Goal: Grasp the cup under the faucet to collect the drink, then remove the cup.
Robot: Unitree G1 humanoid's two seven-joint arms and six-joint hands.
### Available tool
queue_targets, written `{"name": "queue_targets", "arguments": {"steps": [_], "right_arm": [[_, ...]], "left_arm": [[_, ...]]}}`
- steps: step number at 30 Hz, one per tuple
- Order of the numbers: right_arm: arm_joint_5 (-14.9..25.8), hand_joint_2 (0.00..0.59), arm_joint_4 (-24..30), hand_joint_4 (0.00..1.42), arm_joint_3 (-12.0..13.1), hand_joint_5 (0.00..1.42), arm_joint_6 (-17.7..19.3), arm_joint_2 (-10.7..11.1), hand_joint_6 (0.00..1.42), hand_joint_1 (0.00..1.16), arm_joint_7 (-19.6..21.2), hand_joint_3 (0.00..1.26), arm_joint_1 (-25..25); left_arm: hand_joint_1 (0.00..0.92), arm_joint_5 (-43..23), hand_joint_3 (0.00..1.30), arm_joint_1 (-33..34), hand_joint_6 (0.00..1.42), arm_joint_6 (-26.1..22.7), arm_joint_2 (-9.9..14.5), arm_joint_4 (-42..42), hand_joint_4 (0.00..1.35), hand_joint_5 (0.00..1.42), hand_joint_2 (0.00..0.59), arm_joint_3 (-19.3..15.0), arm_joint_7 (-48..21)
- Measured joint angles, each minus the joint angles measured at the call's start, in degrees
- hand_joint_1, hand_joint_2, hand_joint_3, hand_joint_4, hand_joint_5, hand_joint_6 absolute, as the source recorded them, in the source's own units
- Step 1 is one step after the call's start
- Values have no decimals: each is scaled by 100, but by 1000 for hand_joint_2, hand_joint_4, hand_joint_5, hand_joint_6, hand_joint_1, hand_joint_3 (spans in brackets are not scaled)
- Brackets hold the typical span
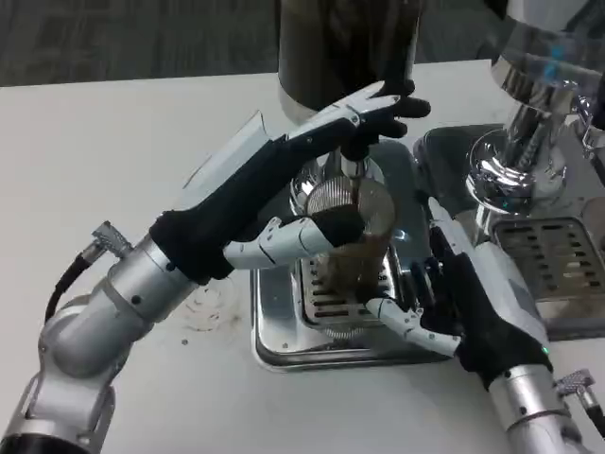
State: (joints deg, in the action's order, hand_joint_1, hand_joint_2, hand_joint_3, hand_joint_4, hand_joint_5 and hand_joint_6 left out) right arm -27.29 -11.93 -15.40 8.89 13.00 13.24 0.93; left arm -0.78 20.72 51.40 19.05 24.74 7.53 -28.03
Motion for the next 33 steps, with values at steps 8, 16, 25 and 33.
{"name": "queue_targets", "arguments": {"steps": [8,16,25,33], "right_arm": [[440,190,-636,0,144,0,274,-130,88,580,-313,0,437],[778,185,-1237,0,238,0,684,-208,83,588,-475,0,753],[872,182,-1625,0,331,0,872,-334,83,599,-480,0,984],[872,183,-1910,0,331,0,1008,-373,82,606,-501,0,1151]], "left_arm": [[0,13,241,-14,184,-4,17,-21,89,228,152,7,56],[0,10,254,-44,184,-7,28,-81,100,238,151,9,97],[0,2,258,-76,184,-32,43,-134,101,239,151,0,106],[0,7,259,-133,184,-76,63,-207,102,239,152,-10,176]]}}
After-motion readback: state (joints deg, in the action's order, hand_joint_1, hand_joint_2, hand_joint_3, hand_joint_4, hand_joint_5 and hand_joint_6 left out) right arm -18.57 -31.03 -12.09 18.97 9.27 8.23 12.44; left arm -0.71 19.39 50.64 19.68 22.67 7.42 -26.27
